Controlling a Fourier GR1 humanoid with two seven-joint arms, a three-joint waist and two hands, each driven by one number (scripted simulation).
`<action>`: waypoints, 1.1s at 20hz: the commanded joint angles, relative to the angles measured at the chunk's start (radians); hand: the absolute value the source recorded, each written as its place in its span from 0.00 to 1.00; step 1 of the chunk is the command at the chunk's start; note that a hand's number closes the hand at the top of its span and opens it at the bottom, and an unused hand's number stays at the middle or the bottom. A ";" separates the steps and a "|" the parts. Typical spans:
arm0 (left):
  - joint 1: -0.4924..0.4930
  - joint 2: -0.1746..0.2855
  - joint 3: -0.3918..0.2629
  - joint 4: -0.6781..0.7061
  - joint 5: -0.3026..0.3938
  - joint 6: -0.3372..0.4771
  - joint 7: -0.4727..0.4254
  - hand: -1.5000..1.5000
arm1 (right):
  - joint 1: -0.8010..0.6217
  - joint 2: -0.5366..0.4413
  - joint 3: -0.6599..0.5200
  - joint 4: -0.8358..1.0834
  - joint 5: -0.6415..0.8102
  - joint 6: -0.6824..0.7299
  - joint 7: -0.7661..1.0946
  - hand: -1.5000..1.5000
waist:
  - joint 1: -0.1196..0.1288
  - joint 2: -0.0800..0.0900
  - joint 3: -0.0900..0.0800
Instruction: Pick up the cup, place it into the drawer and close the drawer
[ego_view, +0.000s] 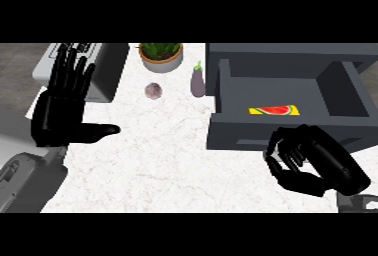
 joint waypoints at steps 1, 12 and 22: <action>0.097 0.073 0.078 0.017 0.031 -0.146 -0.027 0.00 | -0.040 0.014 0.060 0.162 0.159 -0.091 -0.083 1.00 | -0.006 0.004 0.000; 0.217 0.076 0.177 -0.014 0.011 -0.261 -0.024 0.00 | -0.301 0.144 0.072 0.716 0.330 -0.238 -0.160 0.00 | -0.003 0.006 0.000; 0.234 0.033 0.280 0.079 -0.013 -0.401 -0.031 0.00 | -0.573 0.139 -0.086 1.151 0.296 -0.242 -0.341 0.00 | -0.010 0.007 0.000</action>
